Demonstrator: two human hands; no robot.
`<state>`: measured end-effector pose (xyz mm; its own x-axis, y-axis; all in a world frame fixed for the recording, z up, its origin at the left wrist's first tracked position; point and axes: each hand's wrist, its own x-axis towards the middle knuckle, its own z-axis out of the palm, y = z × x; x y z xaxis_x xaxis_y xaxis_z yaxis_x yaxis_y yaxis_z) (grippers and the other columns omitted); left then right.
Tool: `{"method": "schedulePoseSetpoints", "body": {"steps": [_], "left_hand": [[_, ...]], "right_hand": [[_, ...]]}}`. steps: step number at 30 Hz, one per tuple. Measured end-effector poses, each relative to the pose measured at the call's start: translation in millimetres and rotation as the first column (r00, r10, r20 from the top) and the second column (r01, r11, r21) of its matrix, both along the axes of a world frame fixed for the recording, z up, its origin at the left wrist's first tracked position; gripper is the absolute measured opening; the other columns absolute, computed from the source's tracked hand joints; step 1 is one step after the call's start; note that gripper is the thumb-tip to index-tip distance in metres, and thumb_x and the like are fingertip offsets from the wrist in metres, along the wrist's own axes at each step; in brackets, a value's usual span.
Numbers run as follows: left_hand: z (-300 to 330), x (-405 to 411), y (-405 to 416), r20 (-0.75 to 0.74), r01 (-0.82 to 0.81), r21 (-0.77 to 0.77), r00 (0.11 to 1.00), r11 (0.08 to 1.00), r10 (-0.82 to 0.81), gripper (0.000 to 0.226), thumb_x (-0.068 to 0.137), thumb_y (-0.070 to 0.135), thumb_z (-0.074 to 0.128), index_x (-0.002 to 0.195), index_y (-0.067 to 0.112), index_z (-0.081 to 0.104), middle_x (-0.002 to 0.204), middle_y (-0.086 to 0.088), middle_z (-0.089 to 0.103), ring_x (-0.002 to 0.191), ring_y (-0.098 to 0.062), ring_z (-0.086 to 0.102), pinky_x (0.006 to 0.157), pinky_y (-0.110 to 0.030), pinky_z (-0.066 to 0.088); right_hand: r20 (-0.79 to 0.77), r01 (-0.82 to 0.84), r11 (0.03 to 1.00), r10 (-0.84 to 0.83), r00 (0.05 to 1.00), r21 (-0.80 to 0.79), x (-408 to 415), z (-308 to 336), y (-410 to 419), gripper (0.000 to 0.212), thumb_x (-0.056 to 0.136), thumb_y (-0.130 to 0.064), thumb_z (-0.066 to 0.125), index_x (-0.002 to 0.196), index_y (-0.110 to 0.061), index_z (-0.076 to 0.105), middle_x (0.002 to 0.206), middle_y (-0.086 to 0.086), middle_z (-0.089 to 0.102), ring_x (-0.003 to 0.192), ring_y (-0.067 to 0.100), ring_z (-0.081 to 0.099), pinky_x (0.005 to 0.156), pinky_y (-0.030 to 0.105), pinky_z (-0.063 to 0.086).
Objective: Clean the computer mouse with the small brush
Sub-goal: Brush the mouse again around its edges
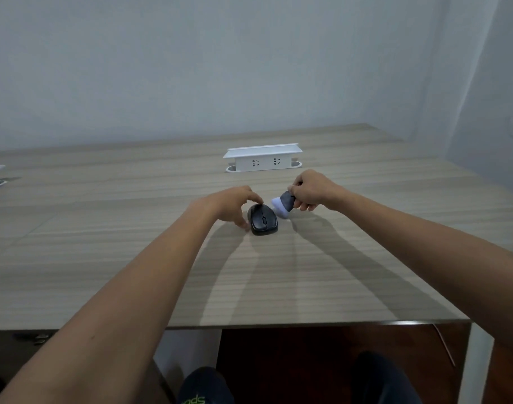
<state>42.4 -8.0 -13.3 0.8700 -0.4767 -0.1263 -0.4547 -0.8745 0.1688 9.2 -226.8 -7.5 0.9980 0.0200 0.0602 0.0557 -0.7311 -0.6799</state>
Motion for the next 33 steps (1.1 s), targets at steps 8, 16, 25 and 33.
{"method": "schedulePoseSetpoints", "body": {"steps": [8, 16, 25, 33], "left_hand": [[-1, 7, -6, 0.002, 0.084, -0.026, 0.996, 0.996, -0.084, 0.077, 0.073, 0.015, 0.087, 0.142, 0.019, 0.053, 0.138, 0.000, 0.055, 0.122, -0.021, 0.058, 0.101, -0.036, 0.048], [-1, 4, -6, 0.031, 0.075, -0.034, 0.997, 0.997, -0.074, 0.070, 0.069, 0.037, 0.090, 0.132, 0.019, 0.063, 0.121, 0.001, 0.058, 0.107, -0.021, 0.061, 0.095, -0.036, 0.050], [-6, 4, -4, 0.067, 0.066, -0.046, 0.996, 0.997, -0.063, 0.063, 0.067, 0.047, 0.088, 0.120, 0.019, 0.070, 0.114, 0.002, 0.062, 0.107, -0.019, 0.062, 0.094, -0.040, 0.052], [-8, 6, -7, 0.072, 0.041, -0.045, 0.997, 0.998, -0.038, 0.061, 0.067, 0.046, 0.089, 0.117, 0.015, 0.072, 0.109, -0.001, 0.069, 0.100, -0.020, 0.065, 0.090, -0.039, 0.054]], "right_hand": [[0.031, 0.011, 1.000, -0.011, 0.999, -0.010, -6, 10, -15, 0.026, 0.095, -0.014, 0.053, 0.080, -0.003, 0.072, 0.068, 0.007, 0.071, 0.049, 0.013, 0.060, 0.045, 0.021, 0.046], [0.131, -0.048, 0.999, 0.044, 0.990, 0.025, -11, 18, 7, 0.027, 0.087, -0.012, 0.060, 0.061, -0.009, 0.065, 0.055, 0.004, 0.066, 0.036, 0.008, 0.051, 0.041, 0.020, 0.042], [0.136, -0.103, 0.977, 0.129, 0.982, -0.186, -14, 21, 19, 0.027, 0.082, -0.008, 0.058, 0.057, -0.004, 0.068, 0.052, 0.007, 0.066, 0.029, 0.004, 0.048, 0.036, 0.015, 0.041], [0.172, -0.104, 0.985, 0.127, 0.977, -0.140, -19, 18, 18, 0.028, 0.085, -0.006, 0.056, 0.062, 0.000, 0.071, 0.056, 0.012, 0.070, 0.035, 0.009, 0.057, 0.037, 0.017, 0.044]]}}
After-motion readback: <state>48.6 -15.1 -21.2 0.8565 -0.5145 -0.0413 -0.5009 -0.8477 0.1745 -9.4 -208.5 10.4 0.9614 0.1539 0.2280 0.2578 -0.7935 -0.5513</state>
